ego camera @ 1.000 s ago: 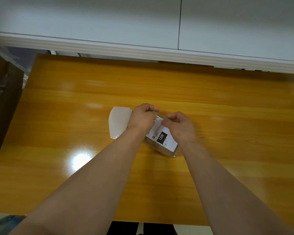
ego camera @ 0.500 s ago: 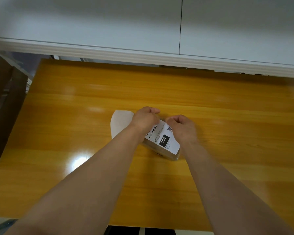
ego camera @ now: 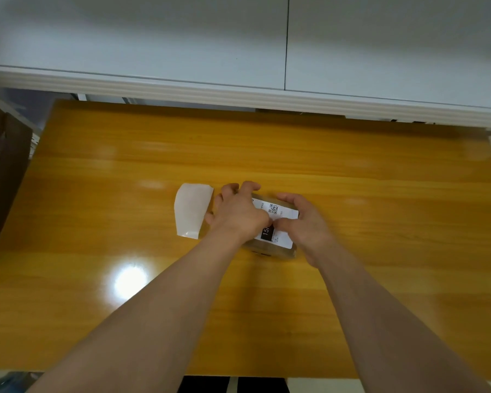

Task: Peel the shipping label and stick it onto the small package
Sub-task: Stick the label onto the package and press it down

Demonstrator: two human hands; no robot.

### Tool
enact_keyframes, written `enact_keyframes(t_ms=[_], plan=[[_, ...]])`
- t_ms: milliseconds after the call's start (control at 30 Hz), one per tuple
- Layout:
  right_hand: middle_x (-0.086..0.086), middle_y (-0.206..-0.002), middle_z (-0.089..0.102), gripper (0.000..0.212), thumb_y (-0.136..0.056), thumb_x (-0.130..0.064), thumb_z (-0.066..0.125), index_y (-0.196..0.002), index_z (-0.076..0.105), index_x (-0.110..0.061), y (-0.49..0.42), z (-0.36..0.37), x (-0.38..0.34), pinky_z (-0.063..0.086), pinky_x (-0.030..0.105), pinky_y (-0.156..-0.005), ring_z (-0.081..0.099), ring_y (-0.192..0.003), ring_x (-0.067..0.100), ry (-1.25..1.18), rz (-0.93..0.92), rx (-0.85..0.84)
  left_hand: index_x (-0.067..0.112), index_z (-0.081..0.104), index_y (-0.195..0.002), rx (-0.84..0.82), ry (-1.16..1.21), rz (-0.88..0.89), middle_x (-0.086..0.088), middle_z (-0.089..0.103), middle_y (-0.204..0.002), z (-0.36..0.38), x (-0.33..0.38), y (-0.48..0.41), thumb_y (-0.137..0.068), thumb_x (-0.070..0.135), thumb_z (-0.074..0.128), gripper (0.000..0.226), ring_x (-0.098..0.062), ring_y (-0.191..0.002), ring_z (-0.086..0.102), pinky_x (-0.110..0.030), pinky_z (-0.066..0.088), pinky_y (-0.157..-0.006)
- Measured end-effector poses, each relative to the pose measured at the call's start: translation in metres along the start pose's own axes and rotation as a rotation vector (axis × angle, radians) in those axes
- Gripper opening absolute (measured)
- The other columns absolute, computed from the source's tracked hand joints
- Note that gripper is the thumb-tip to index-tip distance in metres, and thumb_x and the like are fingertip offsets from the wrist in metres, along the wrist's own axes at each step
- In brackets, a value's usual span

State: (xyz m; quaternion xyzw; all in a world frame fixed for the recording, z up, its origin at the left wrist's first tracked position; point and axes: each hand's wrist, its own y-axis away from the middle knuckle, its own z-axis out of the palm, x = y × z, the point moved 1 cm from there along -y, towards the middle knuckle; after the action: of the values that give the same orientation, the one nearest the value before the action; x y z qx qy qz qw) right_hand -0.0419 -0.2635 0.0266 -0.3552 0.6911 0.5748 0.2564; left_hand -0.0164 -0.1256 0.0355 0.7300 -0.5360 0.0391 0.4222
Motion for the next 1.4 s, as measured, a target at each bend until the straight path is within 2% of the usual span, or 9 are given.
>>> enact_keyframes(t_ms=[200, 600, 800, 933, 1100, 1167, 1233, 1333, 1400], plan=[[0.006, -0.122, 0.064, 0.045, -0.085, -0.004, 0.069, -0.109, 0.061, -0.042, -0.001, 0.0, 0.004, 0.062, 0.049, -0.073, 0.072, -0.091, 0.028, -0.032, -0.004, 0.028, 0.042, 0.056, -0.113, 0.019, 0.227, -0.026, 0.001, 0.034, -0.137, 0.007, -0.003, -0.005, -0.068, 0.026, 0.078, 0.052, -0.026, -0.131, 0.032, -0.048, 0.045, -0.105], [0.007, -0.099, 0.075, 0.031, -0.09, -0.007, 0.064, -0.092, 0.067, -0.038, -0.005, 0.007, 0.006, 0.061, 0.046, -0.072, 0.074, -0.083, 0.029, -0.154, 0.012, 0.167, 0.041, 0.059, -0.106, 0.061, 0.283, -0.114, 0.003, 0.039, -0.132, 0.007, 0.006, -0.002, -0.064, 0.036, 0.075, 0.045, -0.025, -0.13, 0.033, -0.052, 0.042, -0.104], [0.007, -0.102, 0.073, 0.021, -0.092, -0.014, 0.061, -0.09, 0.066, -0.034, -0.009, 0.012, 0.003, 0.062, 0.051, -0.072, 0.074, -0.08, 0.029, -0.145, 0.006, 0.214, 0.041, 0.058, -0.108, 0.098, 0.234, -0.154, 0.004, 0.041, -0.136, 0.007, 0.012, 0.0, -0.071, 0.037, 0.071, 0.039, -0.024, -0.132, 0.036, -0.048, 0.036, -0.102], [0.001, -0.096, 0.069, 0.018, -0.095, -0.014, 0.057, -0.096, 0.067, -0.028, -0.012, 0.011, 0.001, 0.058, 0.041, -0.071, 0.068, -0.074, 0.019, -0.131, -0.021, 0.219, 0.04, 0.057, -0.108, 0.124, 0.256, -0.18, 0.002, 0.042, -0.135, 0.009, 0.014, -0.001, -0.072, 0.038, 0.07, 0.038, -0.025, -0.13, 0.037, -0.046, 0.037, -0.097], [-0.024, -0.097, 0.05, 0.036, -0.098, -0.032, 0.057, -0.134, 0.052, -0.035, -0.014, -0.005, -0.005, 0.048, 0.032, -0.082, 0.057, -0.092, 0.01, -0.114, -0.023, 0.202, 0.034, 0.057, -0.114, 0.172, 0.404, -0.235, -0.002, 0.04, -0.138, 0.013, 0.012, -0.003, -0.077, 0.039, 0.074, 0.041, -0.029, -0.131, 0.034, -0.042, 0.042, -0.095], [-0.021, -0.109, 0.055, 0.038, -0.099, -0.026, 0.057, -0.136, 0.05, -0.03, -0.013, -0.012, -0.005, 0.046, 0.028, -0.081, 0.057, -0.098, 0.009, -0.143, -0.008, 0.168, 0.031, 0.054, -0.12, 0.177, 0.46, -0.26, -0.005, 0.038, -0.143, 0.013, 0.009, -0.004, -0.08, 0.039, 0.073, 0.045, -0.031, -0.133, 0.032, -0.042, 0.043, -0.095], [-0.01, -0.128, 0.057, 0.045, -0.099, -0.017, 0.058, -0.142, 0.049, -0.024, -0.01, -0.014, -0.004, 0.045, 0.025, -0.083, 0.057, -0.105, 0.009, -0.163, -0.003, 0.091, 0.032, 0.05, -0.128, 0.183, 0.337, -0.233, -0.006, 0.032, -0.15, 0.012, 0.008, -0.001, -0.079, 0.042, 0.072, 0.055, -0.032, -0.14, 0.026, -0.049, 0.036, -0.107], [-0.007, -0.129, 0.059, 0.056, -0.095, -0.004, 0.058, -0.146, 0.045, -0.023, -0.008, -0.013, -0.001, 0.049, 0.021, -0.075, 0.06, -0.103, 0.005, -0.135, -0.013, 0.029, 0.04, 0.044, -0.14, 0.216, 0.022, -0.006, -0.002, 0.02, -0.163, 0.011, 0.011, 0.005, -0.075, 0.035, 0.073, 0.071, -0.03, -0.153, 0.007, -0.058, 0.009, -0.12], [-0.004, -0.134, 0.06, 0.065, -0.089, 0.002, 0.061, -0.146, 0.045, -0.026, -0.009, -0.01, 0.003, 0.054, 0.03, -0.087, 0.059, -0.119, 0.015, -0.12, -0.022, 0.005, 0.041, 0.045, -0.141, 0.162, -0.042, 0.084, 0.001, 0.024, -0.163, 0.011, 0.012, 0.006, -0.076, 0.03, 0.072, 0.071, -0.027, -0.155, 0.002, -0.058, 0.002, -0.122]])
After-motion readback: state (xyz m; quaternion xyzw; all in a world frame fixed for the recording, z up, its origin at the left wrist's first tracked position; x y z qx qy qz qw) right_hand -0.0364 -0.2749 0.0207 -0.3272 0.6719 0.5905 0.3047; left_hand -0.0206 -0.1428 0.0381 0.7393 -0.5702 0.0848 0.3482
